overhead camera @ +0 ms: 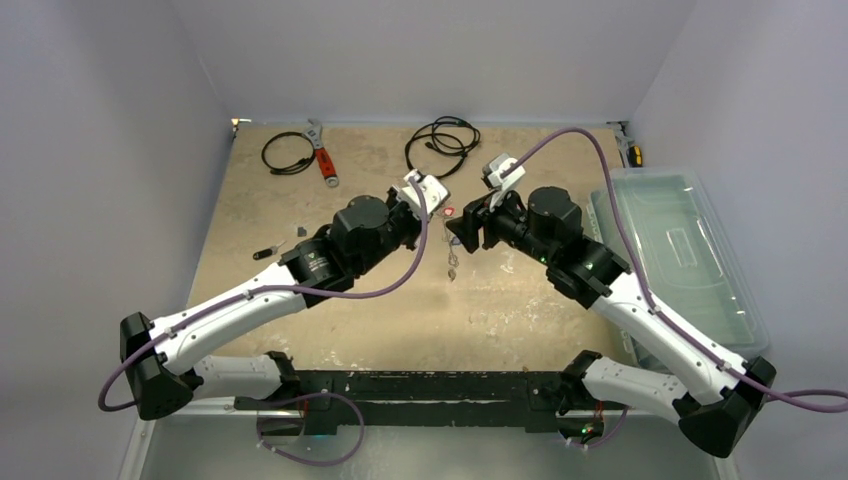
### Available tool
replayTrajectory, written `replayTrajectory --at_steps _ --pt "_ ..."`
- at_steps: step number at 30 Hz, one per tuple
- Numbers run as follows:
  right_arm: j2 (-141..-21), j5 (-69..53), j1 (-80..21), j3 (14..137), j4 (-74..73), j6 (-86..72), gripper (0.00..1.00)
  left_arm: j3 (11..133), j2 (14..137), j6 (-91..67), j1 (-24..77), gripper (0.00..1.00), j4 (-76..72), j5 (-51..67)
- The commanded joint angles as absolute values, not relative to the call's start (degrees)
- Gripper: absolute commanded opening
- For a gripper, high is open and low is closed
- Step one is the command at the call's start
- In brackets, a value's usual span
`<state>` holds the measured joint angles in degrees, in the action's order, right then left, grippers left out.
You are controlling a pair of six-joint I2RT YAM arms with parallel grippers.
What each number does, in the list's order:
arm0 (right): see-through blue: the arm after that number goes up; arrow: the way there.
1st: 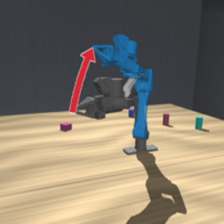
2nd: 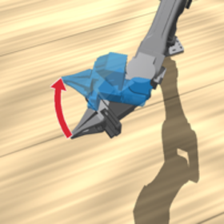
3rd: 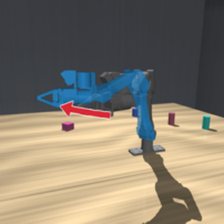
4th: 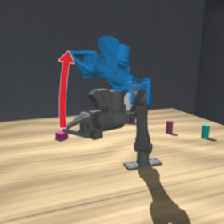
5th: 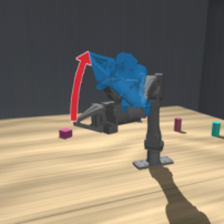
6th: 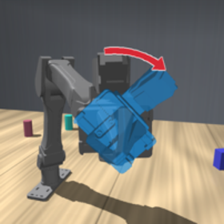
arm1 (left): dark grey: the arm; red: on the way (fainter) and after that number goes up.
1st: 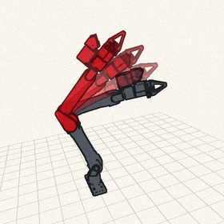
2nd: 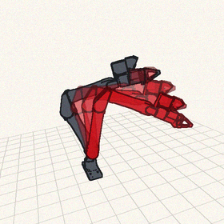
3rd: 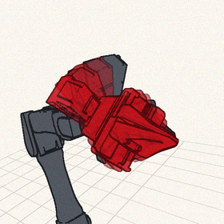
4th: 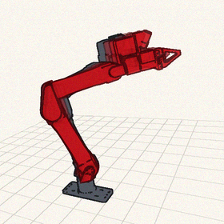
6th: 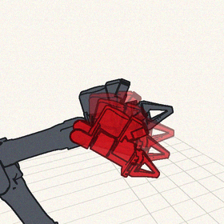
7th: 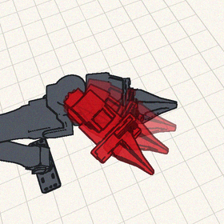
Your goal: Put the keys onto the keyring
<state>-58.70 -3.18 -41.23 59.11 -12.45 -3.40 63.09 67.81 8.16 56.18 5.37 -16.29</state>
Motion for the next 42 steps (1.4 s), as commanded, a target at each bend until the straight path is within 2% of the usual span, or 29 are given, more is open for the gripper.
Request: replayTrajectory --at_steps 1,9,21,32,42 --pt "-56.06 -3.87 -41.13 59.33 -12.45 -2.90 0.65 67.95 67.67 8.43 52.82 0.00 9.21 -16.53" --pt "-54.41 -5.04 -41.09 58.20 -13.28 -3.51 0.72 71.07 73.24 7.38 46.69 0.00 11.23 -13.59" --pt "-53.63 6.63 -40.88 59.89 -13.81 -4.18 0.79 82.59 87.83 6.86 41.70 0.00 12.79 -6.83" --pt "-50.67 15.91 -39.61 59.82 -13.25 -3.64 0.83 94.36 98.74 5.76 40.80 0.00 14.80 -4.35" --pt "-48.34 18.00 -38.88 60.07 -13.18 -2.46 0.85 109.49 108.89 2.99 40.87 0.00 17.20 1.69"
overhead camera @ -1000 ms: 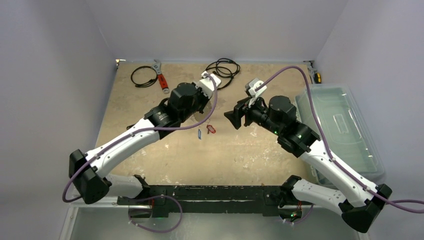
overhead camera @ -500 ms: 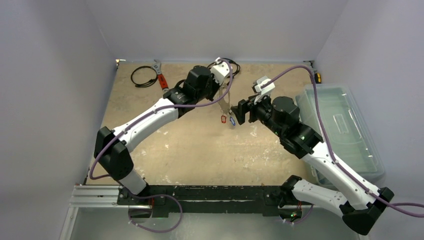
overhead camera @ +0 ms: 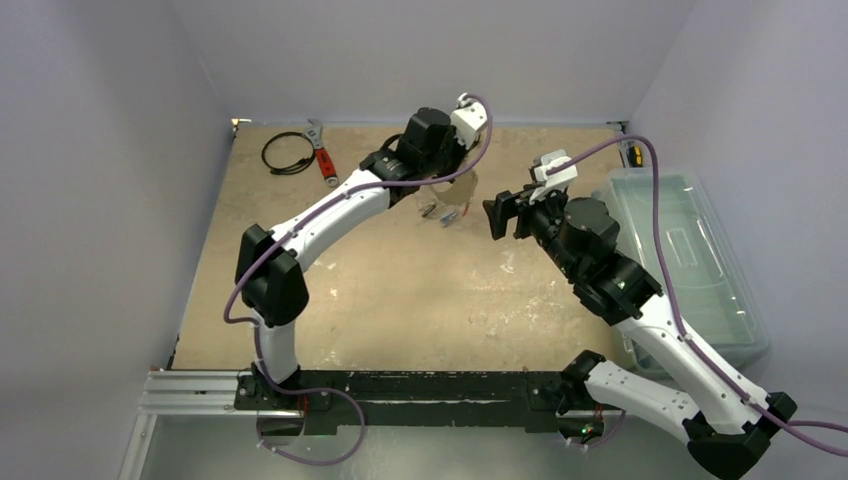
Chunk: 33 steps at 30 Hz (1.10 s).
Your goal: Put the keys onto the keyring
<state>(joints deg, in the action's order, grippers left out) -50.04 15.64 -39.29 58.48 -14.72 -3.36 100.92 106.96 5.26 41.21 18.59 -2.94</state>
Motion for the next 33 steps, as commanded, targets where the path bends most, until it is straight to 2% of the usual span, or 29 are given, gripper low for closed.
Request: replayTrajectory --at_steps 1,5,12,17,21,27,33 --pt "-48.00 18.04 -38.91 60.03 -13.18 -2.46 0.85 110.90 109.48 2.62 40.94 0.00 17.49 2.85" --pt "-46.85 17.96 -38.92 59.96 -13.47 -2.71 0.85 107.84 107.22 2.00 41.11 0.00 17.38 3.35" --pt "-46.68 16.94 -38.80 58.56 -12.78 -3.16 0.85 74.40 91.92 5.21 41.13 0.00 6.44 9.71" --pt "-48.33 15.49 -38.75 59.11 -12.18 -3.16 0.85 61.28 88.73 4.93 41.68 0.00 6.90 15.89" --pt "-49.65 14.28 -38.69 59.88 -11.89 -3.29 0.85 57.22 87.62 5.17 42.71 0.00 9.11 15.60" --pt "-51.50 12.52 -38.72 60.37 -11.27 -3.94 0.85 57.68 89.94 1.65 42.38 0.00 15.12 3.68" --pt "-53.50 11.41 -38.75 61.45 -11.60 -4.04 0.85 55.20 90.11 -7.33 36.37 0.00 15.03 -0.97"
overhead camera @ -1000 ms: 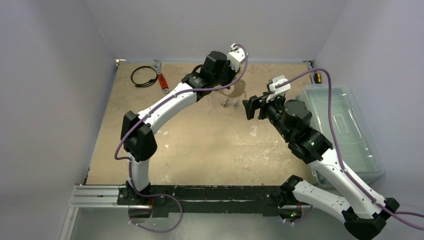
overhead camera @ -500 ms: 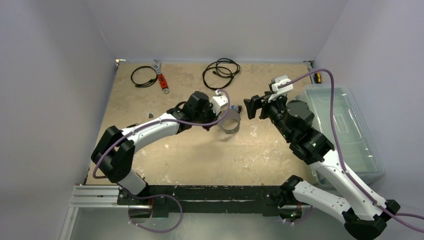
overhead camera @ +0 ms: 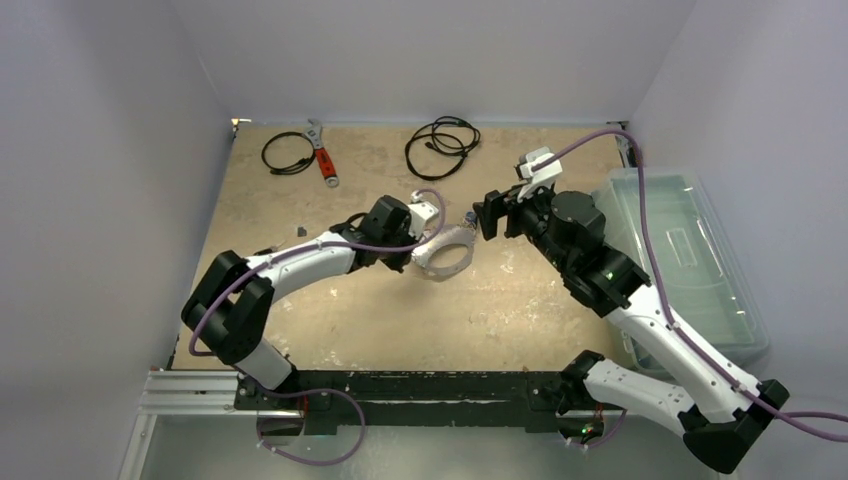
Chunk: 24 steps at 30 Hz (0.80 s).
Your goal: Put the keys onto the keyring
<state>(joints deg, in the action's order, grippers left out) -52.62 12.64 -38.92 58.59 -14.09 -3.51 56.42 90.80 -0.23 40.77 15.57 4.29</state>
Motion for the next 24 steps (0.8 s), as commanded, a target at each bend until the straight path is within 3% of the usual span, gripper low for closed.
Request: replayTrajectory --at_steps 1,11,23,24 --pt "-53.79 11.38 -38.69 61.62 -11.61 -4.04 0.85 54.58 89.63 -8.27 34.98 0.00 14.89 -1.69" --pt "-56.70 9.52 -38.71 62.79 -11.14 -4.29 0.85 49.19 82.37 -13.96 26.50 0.00 16.48 -20.67" --pt "-57.70 8.22 -38.75 62.94 -10.73 -4.64 0.85 44.98 73.57 -12.16 19.82 0.00 18.71 -31.38" --pt "-57.78 8.07 -38.68 62.93 -10.72 -4.66 0.85 44.95 73.13 -12.76 19.15 0.06 19.09 -32.57"
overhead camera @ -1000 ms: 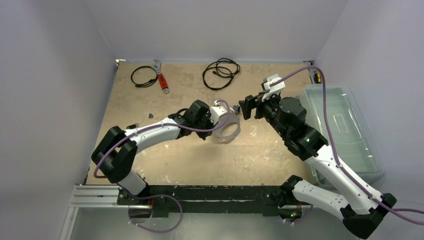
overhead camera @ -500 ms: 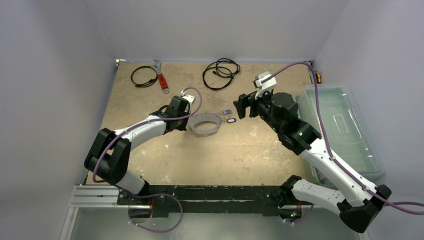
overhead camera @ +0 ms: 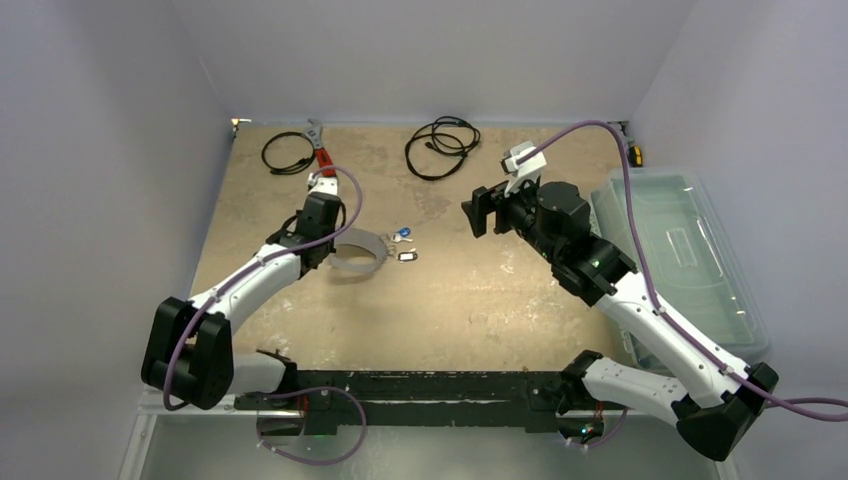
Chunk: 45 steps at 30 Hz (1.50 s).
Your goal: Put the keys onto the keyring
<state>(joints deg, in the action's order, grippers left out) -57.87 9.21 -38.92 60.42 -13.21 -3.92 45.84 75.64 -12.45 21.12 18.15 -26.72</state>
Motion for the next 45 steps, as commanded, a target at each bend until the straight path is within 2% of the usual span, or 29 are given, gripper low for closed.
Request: replayTrajectory --at_steps 1,2,3,4,6,10,12,17,21,25,45 --pt "-57.79 7.94 -38.73 63.00 -10.73 -4.72 0.85 44.86 72.72 -13.60 18.68 0.24 19.45 -34.11" --pt "-57.77 7.79 -38.73 63.01 -10.80 -4.79 0.85 44.73 72.24 -14.39 18.36 0.46 19.57 -36.07" --pt "-57.67 7.76 -38.76 62.95 -10.88 -4.83 0.85 44.58 71.73 -15.70 18.10 0.72 19.78 -38.82" --pt "-57.56 7.69 -38.76 62.88 -10.83 -4.80 0.85 44.61 71.20 -16.94 17.80 0.84 20.00 -40.58" --pt "-57.28 7.29 -38.76 62.64 -10.61 -4.83 0.85 44.76 70.29 -17.81 17.50 0.90 20.04 -42.73" --pt "-55.82 3.69 -38.70 60.89 -7.71 -4.57 0.86 46.20 67.70 -19.41 17.40 0.94 19.62 -46.41" --pt "-54.10 2.43 -38.71 58.92 -4.34 -4.57 0.92 47.52 65.44 -18.96 17.40 0.95 18.44 -45.45" --pt "-51.18 5.00 -38.74 55.70 3.36 -6.81 0.98 52.48 59.86 -16.42 17.49 0.98 14.19 -44.31" --pt "-49.37 8.65 -38.75 53.82 7.45 -12.54 0.99 58.95 54.22 -18.20 17.49 0.99 16.41 -42.58" --pt "-48.08 10.79 -38.75 51.16 10.33 -13.95 0.99 53.57 47.50 -14.91 17.49 0.99 11.96 -35.71" --pt "-45.99 8.50 -38.74 48.03 16.74 -16.03 0.99 50.60 45.14 -13.19 17.49 0.98 9.69 -37.88"
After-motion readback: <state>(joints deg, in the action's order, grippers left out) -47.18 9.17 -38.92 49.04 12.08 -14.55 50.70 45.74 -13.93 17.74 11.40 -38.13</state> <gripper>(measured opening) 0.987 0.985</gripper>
